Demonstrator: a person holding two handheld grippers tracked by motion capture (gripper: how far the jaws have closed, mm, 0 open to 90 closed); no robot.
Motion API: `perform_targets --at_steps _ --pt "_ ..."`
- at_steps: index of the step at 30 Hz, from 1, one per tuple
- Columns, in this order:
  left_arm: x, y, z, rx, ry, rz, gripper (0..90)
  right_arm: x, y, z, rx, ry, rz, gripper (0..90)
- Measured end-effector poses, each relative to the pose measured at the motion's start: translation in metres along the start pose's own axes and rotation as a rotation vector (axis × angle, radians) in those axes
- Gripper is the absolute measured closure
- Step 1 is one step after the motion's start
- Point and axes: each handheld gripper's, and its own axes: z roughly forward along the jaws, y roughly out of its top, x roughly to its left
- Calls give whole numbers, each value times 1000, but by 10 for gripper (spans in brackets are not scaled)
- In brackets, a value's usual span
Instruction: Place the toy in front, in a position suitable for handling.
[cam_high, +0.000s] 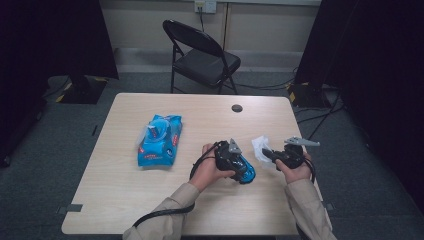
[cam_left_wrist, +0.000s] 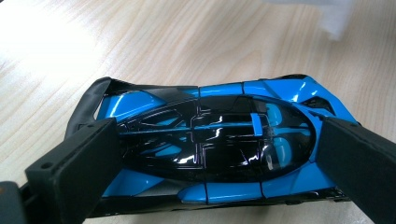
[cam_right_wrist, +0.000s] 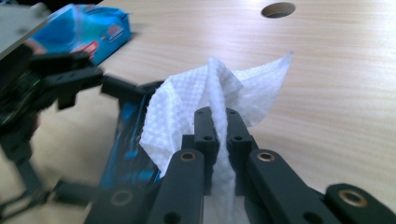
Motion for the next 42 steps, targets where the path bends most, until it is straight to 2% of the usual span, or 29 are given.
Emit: perform_targets --at_steps 5,12,16,22,26,29,33,42 --pt "0 1 0 9 -4 3 0 0 10 25 16 -42 -4 875" --pt "0 0 0 -1 -5 1 0 10 13 64 68 -38 -13 873" --pt "0 0 0 0 -3 2 0 14 12 85 114 -55 -32 873" --pt "0 0 0 -2 -6 3 0 18 11 104 177 -65 -53 874" --pt "1 -3 0 -19 -6 4 0 21 9 111 186 -59 -54 875" --pt "1 -2 0 -15 -6 8 0 19 8 111 194 -48 -29 875" --pt "0 -1 0 -6 -6 1 0 20 8 110 199 -53 -54 875" --pt "1 -1 0 -6 -5 4 0 18 3 102 202 -42 -68 874"
